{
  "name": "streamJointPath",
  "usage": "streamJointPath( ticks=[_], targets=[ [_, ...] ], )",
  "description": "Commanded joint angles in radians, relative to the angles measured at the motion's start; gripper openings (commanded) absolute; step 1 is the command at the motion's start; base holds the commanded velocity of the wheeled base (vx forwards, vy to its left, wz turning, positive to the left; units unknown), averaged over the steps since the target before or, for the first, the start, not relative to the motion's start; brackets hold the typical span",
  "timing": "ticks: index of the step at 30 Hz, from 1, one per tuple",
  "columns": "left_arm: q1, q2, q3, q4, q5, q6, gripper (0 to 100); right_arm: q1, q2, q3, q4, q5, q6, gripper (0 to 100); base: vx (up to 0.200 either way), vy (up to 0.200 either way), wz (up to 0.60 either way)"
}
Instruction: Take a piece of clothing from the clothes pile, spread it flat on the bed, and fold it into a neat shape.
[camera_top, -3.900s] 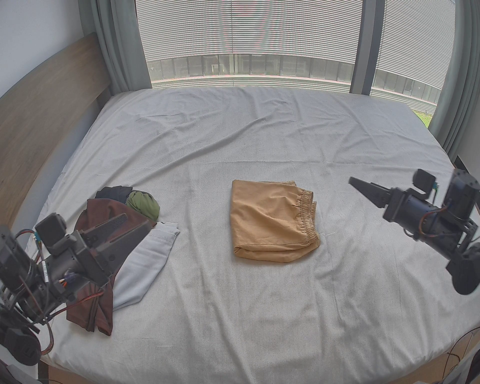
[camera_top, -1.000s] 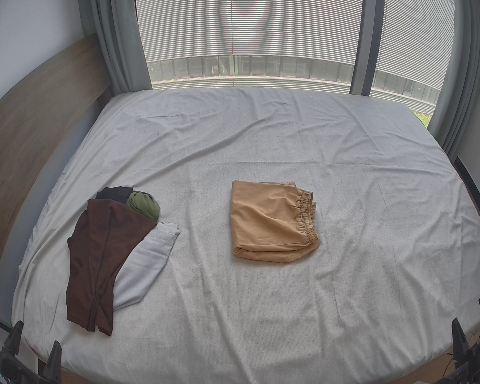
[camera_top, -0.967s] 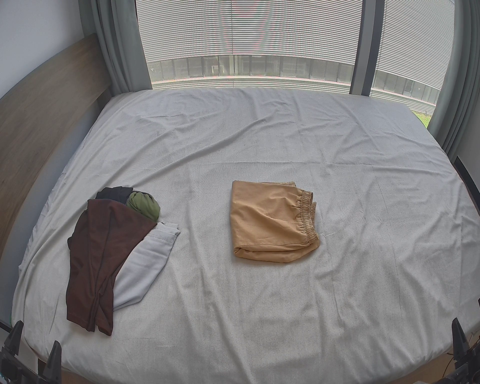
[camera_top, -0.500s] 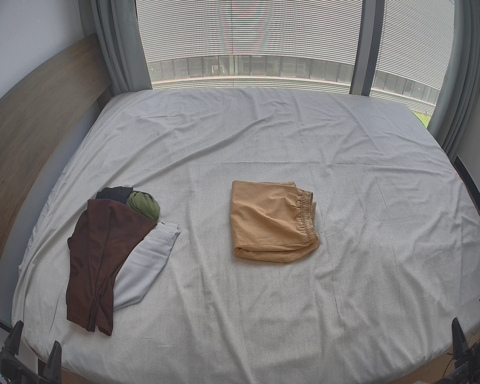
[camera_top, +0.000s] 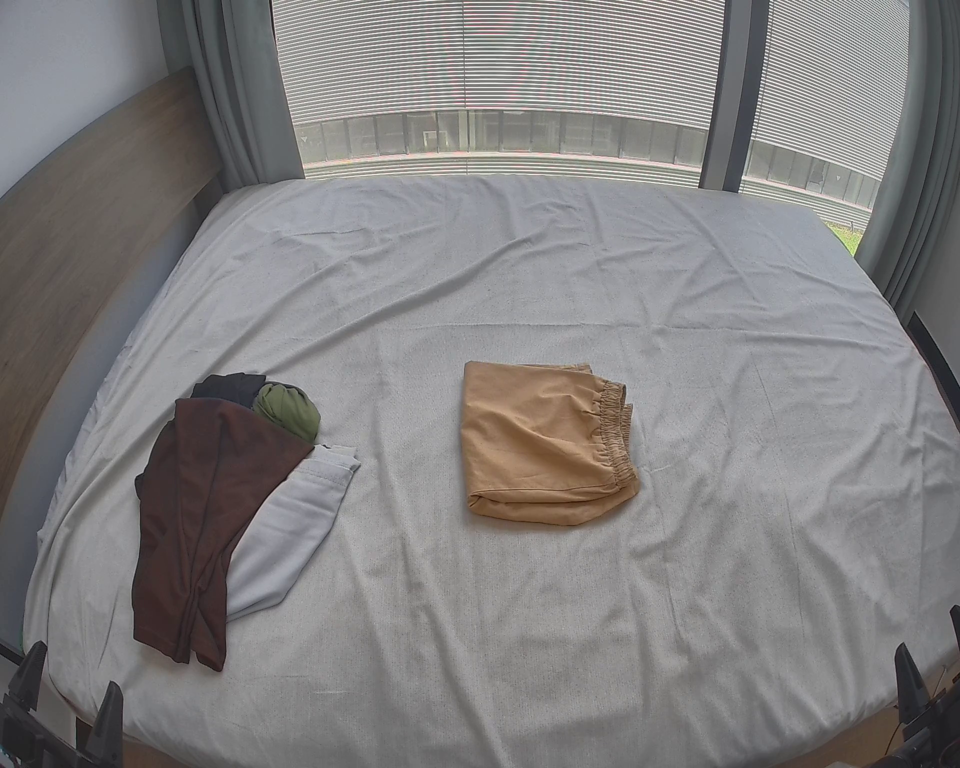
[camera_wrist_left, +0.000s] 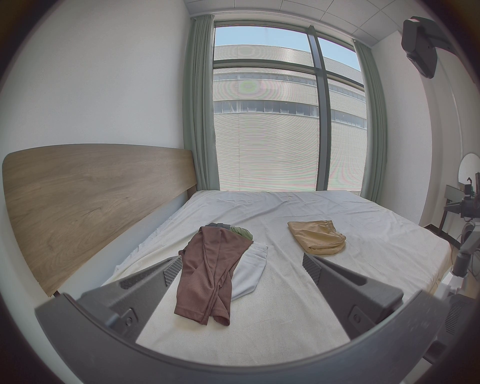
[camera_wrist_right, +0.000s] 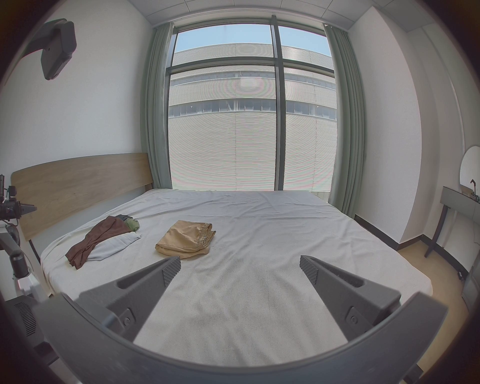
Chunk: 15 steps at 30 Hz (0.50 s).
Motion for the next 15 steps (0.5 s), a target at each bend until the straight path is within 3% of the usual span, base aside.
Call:
streamJointPath(
  ticks=[1,15],
  targets=[
    [0.000,-0.009,0.018,0.000,0.000,0.000,100,0.000,-0.013,0.018,0.000,0.000,0.000,100,0.000,0.000,0.00],
    [0.000,-0.009,0.018,0.000,0.000,0.000,100,-0.002,-0.013,0.018,0.000,-0.006,0.002,100,0.000,0.000,0.00]
  ],
)
